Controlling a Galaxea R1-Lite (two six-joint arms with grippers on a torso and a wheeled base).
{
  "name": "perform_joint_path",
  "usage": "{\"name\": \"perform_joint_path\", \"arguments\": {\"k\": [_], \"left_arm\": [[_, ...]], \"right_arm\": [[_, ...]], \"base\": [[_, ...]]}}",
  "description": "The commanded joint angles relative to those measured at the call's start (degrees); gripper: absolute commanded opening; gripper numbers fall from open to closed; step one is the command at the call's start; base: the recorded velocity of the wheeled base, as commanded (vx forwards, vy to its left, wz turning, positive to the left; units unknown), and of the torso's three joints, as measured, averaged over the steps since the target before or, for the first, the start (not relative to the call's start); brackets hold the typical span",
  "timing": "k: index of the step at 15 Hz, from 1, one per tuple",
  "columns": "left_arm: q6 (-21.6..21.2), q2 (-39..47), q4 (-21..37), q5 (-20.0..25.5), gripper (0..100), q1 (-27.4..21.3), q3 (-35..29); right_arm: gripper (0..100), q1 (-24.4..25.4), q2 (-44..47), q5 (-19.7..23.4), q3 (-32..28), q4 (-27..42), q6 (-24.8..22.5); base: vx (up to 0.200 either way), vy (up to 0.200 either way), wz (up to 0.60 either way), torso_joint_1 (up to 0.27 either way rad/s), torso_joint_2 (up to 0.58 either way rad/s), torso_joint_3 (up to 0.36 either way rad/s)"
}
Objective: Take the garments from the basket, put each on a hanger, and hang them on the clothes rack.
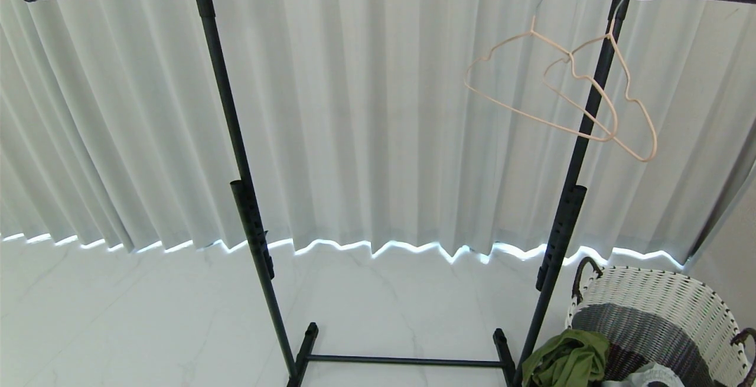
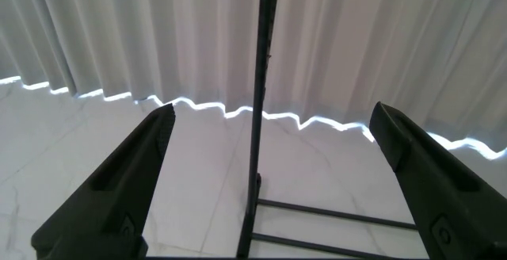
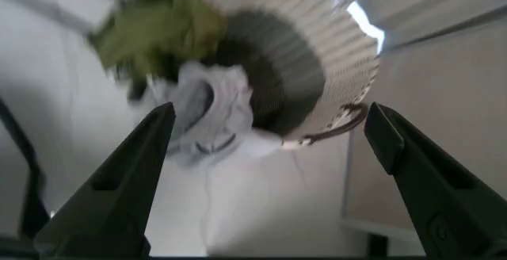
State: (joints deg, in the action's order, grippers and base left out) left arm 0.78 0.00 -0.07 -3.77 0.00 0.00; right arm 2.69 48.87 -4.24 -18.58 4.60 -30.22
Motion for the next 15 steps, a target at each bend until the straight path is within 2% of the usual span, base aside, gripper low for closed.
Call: {"name": "perform_joint_path", "arguments": {"k": [1, 4, 6, 10, 13, 15], "left_arm": [[0.01, 0.00, -0.01, -0.01, 100, 0.00, 0.00], [0.01, 0.00, -0.01, -0.01, 100, 0.09, 0.00], [0.01, 0.00, -0.10, -0.01, 100, 0.09, 0.00], [0.01, 0.00, -0.28, -0.01, 100, 0.09, 0.00], [0.01, 0.00, -0.28, -0.01, 100, 0.09, 0.00], [0.01, 0.00, -0.28, -0.01, 100, 0.09, 0.00]], "right_arm": [[100, -2.61, 26.01, -1.12, -0.49, -4.68, -8.72], [100, -3.05, 38.40, -1.47, 3.02, -15.58, -8.89], [100, -4.45, 43.41, -1.47, 3.29, -19.54, -10.65], [100, -10.69, 49.39, -1.91, 3.11, -23.49, -17.50], [100, -11.04, 55.01, -0.59, 3.46, -33.51, -17.42], [100, -10.87, 56.42, 0.46, 3.11, -34.57, -17.50]], "base": [[0.000, 0.000, 0.00, 0.000, 0.00, 0.000], [0.000, 0.000, 0.00, 0.000, 0.00, 0.000], [0.000, 0.000, 0.00, 0.000, 0.00, 0.000], [0.000, 0.000, 0.00, 0.000, 0.00, 0.000], [0.000, 0.000, 0.00, 0.000, 0.00, 0.000], [0.000, 0.000, 0.00, 0.000, 0.00, 0.000]]}}
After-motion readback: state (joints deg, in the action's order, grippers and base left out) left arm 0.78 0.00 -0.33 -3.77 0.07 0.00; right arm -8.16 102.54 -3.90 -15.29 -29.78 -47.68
